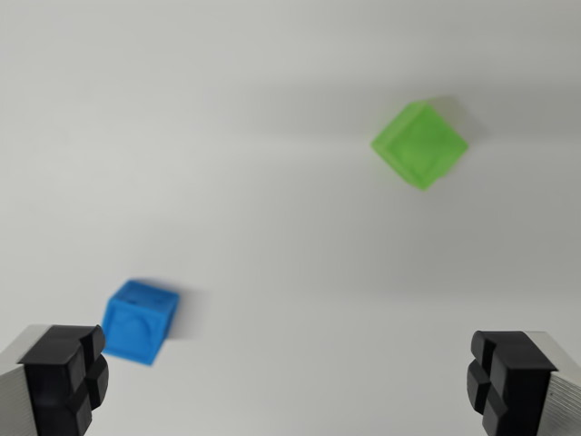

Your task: Stack cube

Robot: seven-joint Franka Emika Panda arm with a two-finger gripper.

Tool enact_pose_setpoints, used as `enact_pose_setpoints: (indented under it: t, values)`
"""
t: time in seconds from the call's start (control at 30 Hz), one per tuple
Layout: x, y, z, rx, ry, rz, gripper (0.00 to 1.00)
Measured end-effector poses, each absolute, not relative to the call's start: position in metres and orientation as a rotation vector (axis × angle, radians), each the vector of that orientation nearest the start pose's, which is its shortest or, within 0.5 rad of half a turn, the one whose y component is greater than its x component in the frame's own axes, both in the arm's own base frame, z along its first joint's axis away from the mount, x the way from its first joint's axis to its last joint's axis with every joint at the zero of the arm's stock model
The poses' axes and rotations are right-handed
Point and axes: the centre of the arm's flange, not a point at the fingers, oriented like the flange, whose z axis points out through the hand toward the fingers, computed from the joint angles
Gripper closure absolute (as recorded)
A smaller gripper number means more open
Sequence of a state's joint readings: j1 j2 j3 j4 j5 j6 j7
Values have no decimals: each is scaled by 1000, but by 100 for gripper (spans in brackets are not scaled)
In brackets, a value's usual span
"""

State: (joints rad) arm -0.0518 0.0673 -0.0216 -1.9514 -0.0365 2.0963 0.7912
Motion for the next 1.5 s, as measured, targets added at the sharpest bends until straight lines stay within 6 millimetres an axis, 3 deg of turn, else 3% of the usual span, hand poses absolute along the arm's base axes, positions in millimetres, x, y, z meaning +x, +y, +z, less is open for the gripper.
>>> enact_pose_setpoints:
  t: [0.7,1.5]
  values:
    - [580,-45,448,-2873,1278,-129,0]
    - [586,-62,412,-2943,1116,-112,0]
